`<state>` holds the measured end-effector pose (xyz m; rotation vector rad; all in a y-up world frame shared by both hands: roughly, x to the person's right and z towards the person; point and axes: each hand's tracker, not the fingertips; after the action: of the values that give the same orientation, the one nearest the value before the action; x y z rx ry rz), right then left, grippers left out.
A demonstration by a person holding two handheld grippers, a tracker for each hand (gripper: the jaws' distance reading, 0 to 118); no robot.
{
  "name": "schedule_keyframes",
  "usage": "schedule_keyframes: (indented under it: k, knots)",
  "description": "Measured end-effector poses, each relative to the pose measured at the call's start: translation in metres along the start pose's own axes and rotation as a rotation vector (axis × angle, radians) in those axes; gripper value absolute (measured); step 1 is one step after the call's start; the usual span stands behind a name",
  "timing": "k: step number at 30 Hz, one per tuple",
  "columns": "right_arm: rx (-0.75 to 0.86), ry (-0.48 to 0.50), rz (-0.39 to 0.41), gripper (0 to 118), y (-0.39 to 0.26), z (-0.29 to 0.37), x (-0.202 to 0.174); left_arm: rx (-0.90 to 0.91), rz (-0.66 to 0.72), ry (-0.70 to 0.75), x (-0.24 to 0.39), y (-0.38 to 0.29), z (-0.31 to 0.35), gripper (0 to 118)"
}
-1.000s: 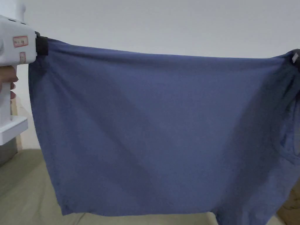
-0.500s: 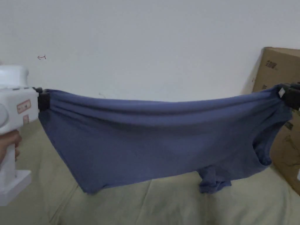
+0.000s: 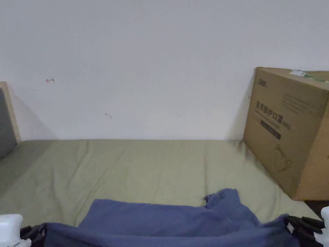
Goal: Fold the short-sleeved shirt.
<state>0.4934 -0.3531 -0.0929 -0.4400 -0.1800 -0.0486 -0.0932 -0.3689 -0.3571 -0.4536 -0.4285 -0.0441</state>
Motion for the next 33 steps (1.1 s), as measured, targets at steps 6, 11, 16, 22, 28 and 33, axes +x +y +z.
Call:
schedule_keyframes:
  k: [6, 11, 16, 22, 28, 33]
  knots:
    - [-0.134, 0.007, 0.066, 0, -0.064, 0.046, -0.016, -0.086, 0.016, -0.014, -0.008, -0.069, 0.055, 3]
    - [-0.314, -0.045, 0.08, 0, -0.126, 0.05, -0.023, -0.232, -0.017, -0.023, 0.002, -0.12, 0.06, 8]
    - [-0.375, -0.068, 0.062, 26, -0.155, 0.047, -0.02, -0.253, -0.035, -0.001, 0.013, -0.146, 0.076, 78]
    - [-0.068, -0.124, -0.052, 96, -0.127, 0.128, -0.045, -0.051, 0.096, -0.016, 0.001, -0.12, 0.15, 95]
    - [0.166, -0.115, -0.145, 85, -0.122, 0.223, -0.103, 0.184, 0.15, 0.079, 0.006, -0.119, 0.254, 60]
    - [0.077, -0.055, -0.114, 0, -0.128, 0.227, -0.136, 0.055, 0.103, 0.046, 0.015, -0.142, 0.253, 0]
